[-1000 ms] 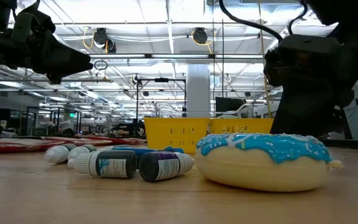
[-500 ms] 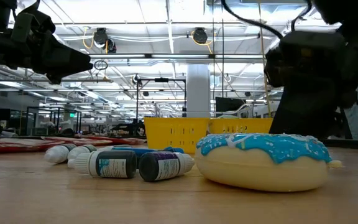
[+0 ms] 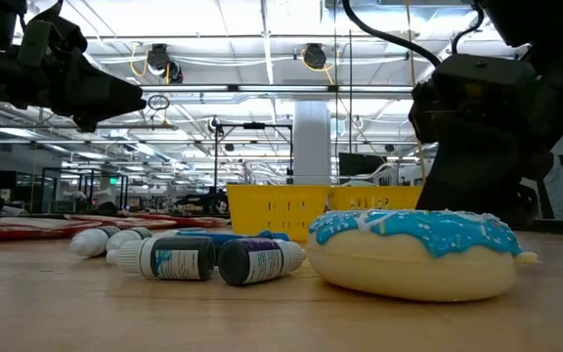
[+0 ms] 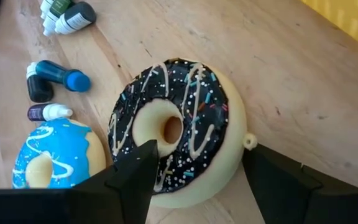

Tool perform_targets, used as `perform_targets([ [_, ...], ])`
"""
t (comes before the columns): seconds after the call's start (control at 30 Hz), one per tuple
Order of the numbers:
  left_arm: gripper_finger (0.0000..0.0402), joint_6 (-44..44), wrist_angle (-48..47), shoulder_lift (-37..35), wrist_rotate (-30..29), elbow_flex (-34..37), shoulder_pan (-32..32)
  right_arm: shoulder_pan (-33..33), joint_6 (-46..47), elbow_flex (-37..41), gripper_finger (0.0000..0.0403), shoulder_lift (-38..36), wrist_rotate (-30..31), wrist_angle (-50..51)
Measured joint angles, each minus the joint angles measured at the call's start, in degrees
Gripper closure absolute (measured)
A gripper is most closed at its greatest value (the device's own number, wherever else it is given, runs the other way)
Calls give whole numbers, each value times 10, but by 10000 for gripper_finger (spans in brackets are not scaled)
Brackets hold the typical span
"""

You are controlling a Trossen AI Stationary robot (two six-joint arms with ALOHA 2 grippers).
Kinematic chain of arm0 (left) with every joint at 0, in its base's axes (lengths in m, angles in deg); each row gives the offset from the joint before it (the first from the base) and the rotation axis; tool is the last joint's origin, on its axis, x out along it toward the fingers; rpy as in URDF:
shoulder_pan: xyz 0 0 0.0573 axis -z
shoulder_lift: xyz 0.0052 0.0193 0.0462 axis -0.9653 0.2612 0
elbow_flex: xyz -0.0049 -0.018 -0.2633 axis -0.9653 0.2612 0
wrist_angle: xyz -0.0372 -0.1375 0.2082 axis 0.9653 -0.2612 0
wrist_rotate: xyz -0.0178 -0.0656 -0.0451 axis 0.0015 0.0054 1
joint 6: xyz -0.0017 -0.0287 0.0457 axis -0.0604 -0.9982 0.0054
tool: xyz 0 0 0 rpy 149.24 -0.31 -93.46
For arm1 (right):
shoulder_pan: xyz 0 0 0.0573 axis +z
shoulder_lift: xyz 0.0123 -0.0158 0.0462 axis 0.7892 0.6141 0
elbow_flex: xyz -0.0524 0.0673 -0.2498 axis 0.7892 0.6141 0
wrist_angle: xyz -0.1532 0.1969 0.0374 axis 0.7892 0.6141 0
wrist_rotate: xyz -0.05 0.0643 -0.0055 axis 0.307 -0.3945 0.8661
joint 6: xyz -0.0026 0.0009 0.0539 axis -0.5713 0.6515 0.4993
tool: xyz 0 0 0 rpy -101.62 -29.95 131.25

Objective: Pick & Place Food Item
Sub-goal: Put the black donut into the right yellow bin

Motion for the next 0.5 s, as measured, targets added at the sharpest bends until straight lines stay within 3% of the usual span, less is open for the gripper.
perform_targets([
  [0.5,249,0,0,0,0,0,0,0,-34,0,299,-1,-15,-4],
])
